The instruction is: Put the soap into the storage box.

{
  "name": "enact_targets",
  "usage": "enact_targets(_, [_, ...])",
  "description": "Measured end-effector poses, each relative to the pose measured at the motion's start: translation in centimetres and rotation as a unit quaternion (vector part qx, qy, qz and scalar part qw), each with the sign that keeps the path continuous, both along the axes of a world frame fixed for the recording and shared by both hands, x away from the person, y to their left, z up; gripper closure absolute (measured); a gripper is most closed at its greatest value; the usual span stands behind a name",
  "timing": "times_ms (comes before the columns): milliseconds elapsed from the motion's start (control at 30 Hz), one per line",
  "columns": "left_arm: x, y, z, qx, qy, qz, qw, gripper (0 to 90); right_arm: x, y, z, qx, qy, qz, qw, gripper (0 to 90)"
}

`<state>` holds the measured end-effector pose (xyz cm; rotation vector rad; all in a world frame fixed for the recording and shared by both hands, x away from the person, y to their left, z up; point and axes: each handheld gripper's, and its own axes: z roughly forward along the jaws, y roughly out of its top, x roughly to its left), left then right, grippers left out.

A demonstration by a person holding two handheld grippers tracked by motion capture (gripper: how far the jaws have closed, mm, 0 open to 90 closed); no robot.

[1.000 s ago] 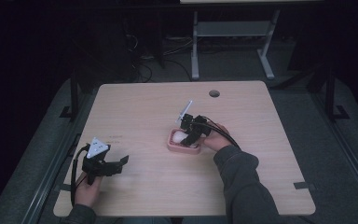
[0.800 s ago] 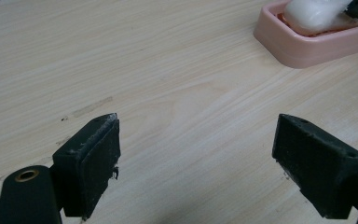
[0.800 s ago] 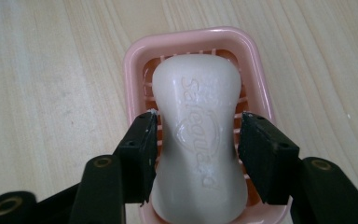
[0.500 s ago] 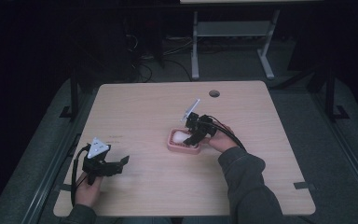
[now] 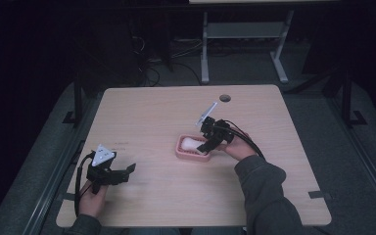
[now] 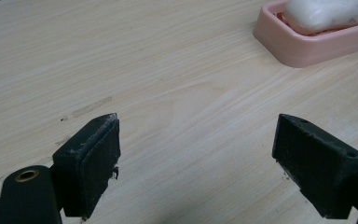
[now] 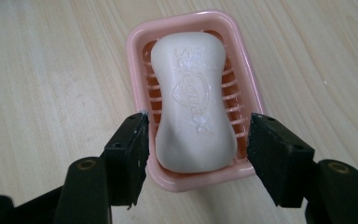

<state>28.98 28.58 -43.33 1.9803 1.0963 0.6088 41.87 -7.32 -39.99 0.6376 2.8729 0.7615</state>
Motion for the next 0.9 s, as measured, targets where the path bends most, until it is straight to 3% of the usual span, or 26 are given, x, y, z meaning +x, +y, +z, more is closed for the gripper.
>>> enact_targets(433, [0.0,0.0,0.0,0.000,0.000,0.000,1.0000,14.7,-0.5,-0.9,0.4,0.005,-0.006,-0.007,0.9999,36.9])
enact_targets(900, [0.0,-0.1,-0.1,0.001,0.002,-0.001,1.0000,14.7,-1.0,-2.5,0.1,0.013,0.005,-0.022,0.9997,35.4])
